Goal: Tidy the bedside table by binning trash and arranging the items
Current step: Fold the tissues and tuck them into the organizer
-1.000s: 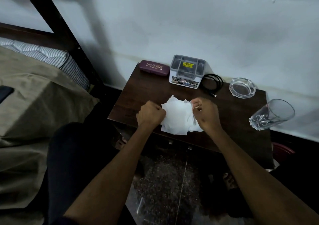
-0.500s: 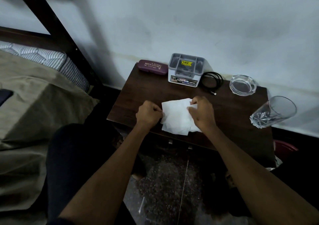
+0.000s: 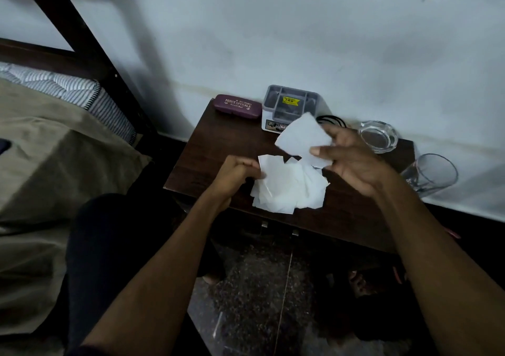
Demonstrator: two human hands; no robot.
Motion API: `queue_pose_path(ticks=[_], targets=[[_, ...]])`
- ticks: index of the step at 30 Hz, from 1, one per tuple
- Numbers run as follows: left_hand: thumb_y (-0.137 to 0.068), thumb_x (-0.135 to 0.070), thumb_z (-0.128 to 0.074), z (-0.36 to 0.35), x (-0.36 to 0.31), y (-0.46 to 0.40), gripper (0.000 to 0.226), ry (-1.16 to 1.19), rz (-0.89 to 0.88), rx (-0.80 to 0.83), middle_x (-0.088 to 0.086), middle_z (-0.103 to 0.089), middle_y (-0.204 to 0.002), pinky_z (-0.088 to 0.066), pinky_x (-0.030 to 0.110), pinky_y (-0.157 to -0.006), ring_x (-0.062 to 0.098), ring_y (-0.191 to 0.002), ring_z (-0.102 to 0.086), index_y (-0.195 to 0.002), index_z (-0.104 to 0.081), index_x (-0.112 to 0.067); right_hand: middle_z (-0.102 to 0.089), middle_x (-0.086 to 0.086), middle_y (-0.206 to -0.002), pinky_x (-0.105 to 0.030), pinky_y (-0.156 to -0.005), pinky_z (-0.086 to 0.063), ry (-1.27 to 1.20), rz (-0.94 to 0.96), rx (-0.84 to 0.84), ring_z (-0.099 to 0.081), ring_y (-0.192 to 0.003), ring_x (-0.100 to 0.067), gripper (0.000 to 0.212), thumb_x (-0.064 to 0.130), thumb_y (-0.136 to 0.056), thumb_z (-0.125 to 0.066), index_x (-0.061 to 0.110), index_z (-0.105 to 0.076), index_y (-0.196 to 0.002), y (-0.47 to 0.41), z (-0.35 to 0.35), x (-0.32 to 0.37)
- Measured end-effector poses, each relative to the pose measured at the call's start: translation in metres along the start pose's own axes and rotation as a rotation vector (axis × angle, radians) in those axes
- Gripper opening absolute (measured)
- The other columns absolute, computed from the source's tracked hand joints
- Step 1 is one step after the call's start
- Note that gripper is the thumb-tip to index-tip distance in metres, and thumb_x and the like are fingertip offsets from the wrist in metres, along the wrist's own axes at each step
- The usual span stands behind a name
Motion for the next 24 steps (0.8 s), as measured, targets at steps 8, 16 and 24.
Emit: queue_pose_path(ticks=[8, 16, 24], targets=[[-0.077, -0.011, -0.07, 0.013, 0.006, 0.002, 0.015, -0.455, -0.013, -0.144, 0.015, -0.067, -0.062, -0.047, 0.038, -0.06, 0.017, -0.056, -0.062, -0.069, -0.075, 0.001, -0.073, -0.012, -0.118, -0.04, -0.095, -0.053, 1.134, 0.045, 0.061, -0.068, -0.111, -0.028, 0.025, 0.014, -0.091, -0.077, 0.006, -0.073, -0.115, -0.032, -0.047, -0.047], [-0.075, -0.028, -0.056, 0.018, 0.006, -0.002, 0.024, -0.45, 0.055, -0.185, 0.015, -0.069, -0.075, -0.056, 0.042, -0.074, 0.039, -0.084, -0.069, -0.069, -0.065, -0.007, -0.062, -0.005, -0.117, -0.044, -0.098, -0.054, 1.147, 0.192, -0.123, -0.065, -0.11, -0.024, 0.045, 0.012, -0.08, -0.082, 0.017, -0.065, -0.122, -0.041, -0.041, -0.05], [-0.084, -0.014, -0.075, 0.01, -0.021, -0.001, 0.011, -0.5, -0.199, -0.289, -0.003, -0.077, -0.089, -0.06, 0.045, -0.084, 0.019, -0.085, -0.071, -0.09, -0.083, -0.018, -0.049, -0.005, -0.139, -0.044, -0.109, -0.044, 1.265, 0.163, -0.123, -0.048, -0.129, -0.029, 0.06, 0.03, -0.083, -0.084, 0.028, -0.063, -0.139, -0.043, -0.041, -0.055]])
Point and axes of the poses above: each hand's wrist, its own y-axis away from the middle knuckle, its own z-axis out of the back of the hand, x = y × z, the point moved 10 cm from there along -y, towards the middle knuckle
